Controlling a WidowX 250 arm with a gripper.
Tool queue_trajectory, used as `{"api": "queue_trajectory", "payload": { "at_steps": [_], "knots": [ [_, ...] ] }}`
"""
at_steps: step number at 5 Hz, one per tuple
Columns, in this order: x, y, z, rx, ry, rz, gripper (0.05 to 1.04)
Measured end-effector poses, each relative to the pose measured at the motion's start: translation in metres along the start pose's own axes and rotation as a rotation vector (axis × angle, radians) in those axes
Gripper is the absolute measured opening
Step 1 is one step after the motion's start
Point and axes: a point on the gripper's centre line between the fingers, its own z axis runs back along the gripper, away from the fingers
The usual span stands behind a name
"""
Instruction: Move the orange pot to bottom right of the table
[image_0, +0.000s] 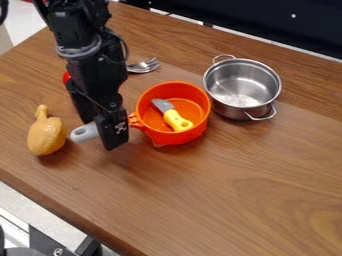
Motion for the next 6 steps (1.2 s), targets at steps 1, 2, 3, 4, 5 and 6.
{"api": "queue_trajectory", "payload": {
  "at_steps": [1,2,3,4,5,6],
  "knots": [
    [0.001,-0.002,-0.007,0.014,0.005,0.020,0.972],
    [0.001,-0.004,-0.014,0.024,-0.002,0.055,0.730],
    [-0.002,-0.006,-0.016,0.007,-0.001,0.056,0.443],
    [-0.009,-0.008,-0.011,-0.020,-0.003,0.054,0.351],
    [-0.012,-0.006,-0.006,-0.006,-0.021,0.066,0.351],
    [-0.013,-0.006,-0.005,-0.013,-0.015,0.077,0.351]
  ]
}}
